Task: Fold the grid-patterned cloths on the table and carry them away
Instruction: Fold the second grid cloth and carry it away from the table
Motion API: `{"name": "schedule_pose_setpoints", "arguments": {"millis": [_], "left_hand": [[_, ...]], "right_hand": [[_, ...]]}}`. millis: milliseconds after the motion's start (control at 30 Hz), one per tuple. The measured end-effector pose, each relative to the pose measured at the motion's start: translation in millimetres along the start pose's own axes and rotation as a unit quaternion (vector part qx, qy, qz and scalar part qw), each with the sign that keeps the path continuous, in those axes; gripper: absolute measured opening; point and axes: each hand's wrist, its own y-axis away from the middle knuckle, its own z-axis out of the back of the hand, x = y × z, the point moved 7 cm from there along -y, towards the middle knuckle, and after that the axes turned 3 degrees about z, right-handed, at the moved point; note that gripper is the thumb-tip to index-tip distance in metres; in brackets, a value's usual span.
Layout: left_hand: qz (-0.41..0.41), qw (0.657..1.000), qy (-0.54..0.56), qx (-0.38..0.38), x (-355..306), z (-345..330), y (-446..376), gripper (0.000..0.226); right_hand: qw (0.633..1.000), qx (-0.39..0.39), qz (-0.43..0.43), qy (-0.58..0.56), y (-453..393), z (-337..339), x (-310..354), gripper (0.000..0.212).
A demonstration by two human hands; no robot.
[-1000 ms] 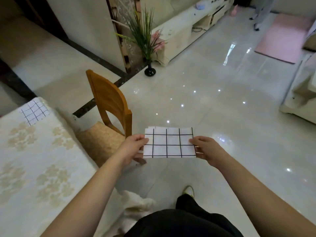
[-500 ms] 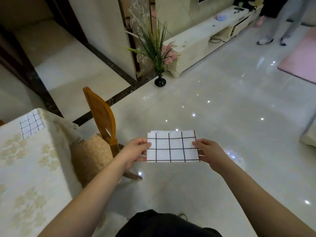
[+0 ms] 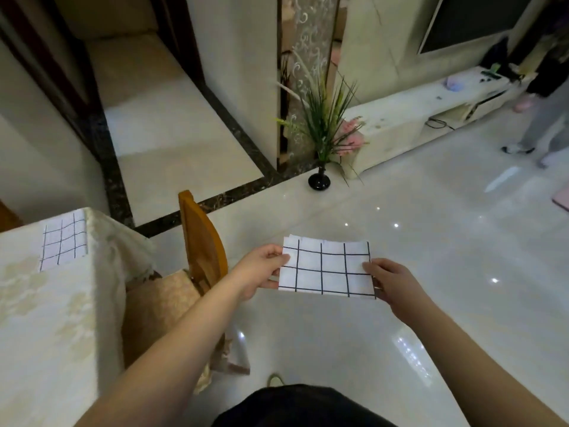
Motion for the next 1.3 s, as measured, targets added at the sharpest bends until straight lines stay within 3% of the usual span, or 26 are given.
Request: {"name": "schedule_pose_setpoints", "arguments": {"millis": [400, 633, 900, 1300], "left_hand": [[0.014, 0.998, 0.038, -0.040, -58.8, 64.8, -83.5, 0.015], [0.023, 0.987, 0.086, -0.130, -84.6, 104.9, -130.9, 0.006], [0.038, 0.967, 0.138, -0.212, -127.1, 134.8, -172.8, 0.019], [0.037, 0.922, 0.208, -0.325, -132.3, 202.3, -192.8, 0.023]], "right_hand": [[0.998, 0.064, 0.014, 0.023, -127.9, -59.4, 69.1, 0.009], [0.986, 0.158, 0.018, 0.057, -230.3, -114.5, 104.0, 0.014], [0.962, 0.264, 0.001, 0.069, -330.7, -167.4, 157.8, 0.014], [0.929, 0.347, -0.021, 0.126, -403.2, -277.3, 180.8, 0.009]]}}
